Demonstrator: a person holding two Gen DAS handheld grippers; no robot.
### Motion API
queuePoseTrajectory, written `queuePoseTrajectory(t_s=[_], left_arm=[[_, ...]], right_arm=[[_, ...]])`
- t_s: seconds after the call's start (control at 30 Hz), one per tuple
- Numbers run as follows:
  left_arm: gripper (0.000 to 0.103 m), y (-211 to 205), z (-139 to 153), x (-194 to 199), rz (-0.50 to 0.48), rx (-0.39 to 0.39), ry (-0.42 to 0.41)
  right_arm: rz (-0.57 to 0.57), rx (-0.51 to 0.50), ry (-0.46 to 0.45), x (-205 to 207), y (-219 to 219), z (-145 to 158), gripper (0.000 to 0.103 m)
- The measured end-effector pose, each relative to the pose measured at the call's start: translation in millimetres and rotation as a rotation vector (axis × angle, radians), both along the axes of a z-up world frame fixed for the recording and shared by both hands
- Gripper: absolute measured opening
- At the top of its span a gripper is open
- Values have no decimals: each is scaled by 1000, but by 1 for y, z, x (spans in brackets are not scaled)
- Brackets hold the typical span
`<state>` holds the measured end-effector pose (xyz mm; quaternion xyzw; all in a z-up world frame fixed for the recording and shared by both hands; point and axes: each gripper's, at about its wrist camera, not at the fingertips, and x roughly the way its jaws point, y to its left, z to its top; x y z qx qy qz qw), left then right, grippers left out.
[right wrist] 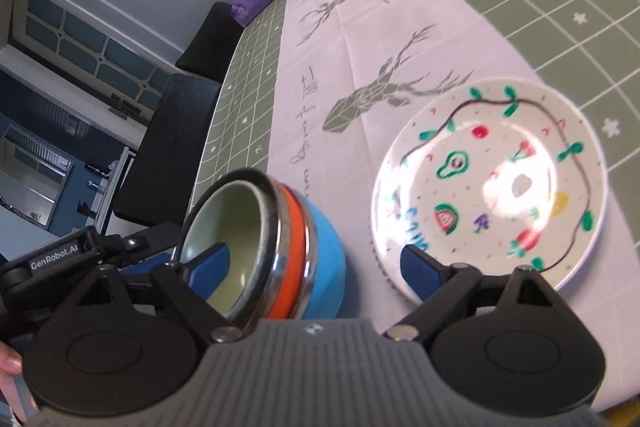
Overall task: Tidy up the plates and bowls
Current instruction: 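Lift the bowl stack with both grippers and carry it over the white plate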
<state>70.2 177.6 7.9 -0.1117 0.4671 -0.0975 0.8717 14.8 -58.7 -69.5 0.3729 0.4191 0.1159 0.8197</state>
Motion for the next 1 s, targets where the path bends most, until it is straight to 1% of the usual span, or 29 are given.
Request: queuePoseTrajectory(t_s=[0.1,0.17,0.2,0.23,0.33,0.43,0.5,0.57,0.7,0.77,0.8,0.87,0.9,1.0], left_arm=[[66,-8,-8,2,-26,22,23],[66,-9,-14,4,-13,31,49],[66,-8,-17,6,-3,34,66],[66,-8,-20,8,4,33,80],[66,-6,-27,11,4,19,122],[66,-5,-33,13,0,-4,168],[66,-1,-39,15,13,-30,208],[68,3,-44,16,25,-63,227],[72,9,-49,21,35,-110,247],[72,11,-52,23,39,-139,264],[70,12,-52,24,40,-153,275],[57,15,-54,26,36,-202,294],[52,16,-53,27,40,-221,307],[51,14,-52,27,57,-209,308]], right_arm=[[7,-30,-24,0,9,1,91],[10,-22,-27,1,11,2,91],[12,-5,-22,2,11,1,89],[11,10,-17,3,11,-1,84],[17,23,-19,3,12,-1,81],[12,54,-23,2,12,-3,79],[-7,51,-24,2,13,-3,75],[-18,47,-25,1,14,-4,71],[-35,57,-12,4,17,-6,71],[-39,51,-6,5,18,-6,71],[-44,49,-6,5,19,-7,71],[-52,44,-7,5,20,-8,70],[-62,44,-8,5,21,-9,70],[-72,4,-18,3,24,-8,63]])
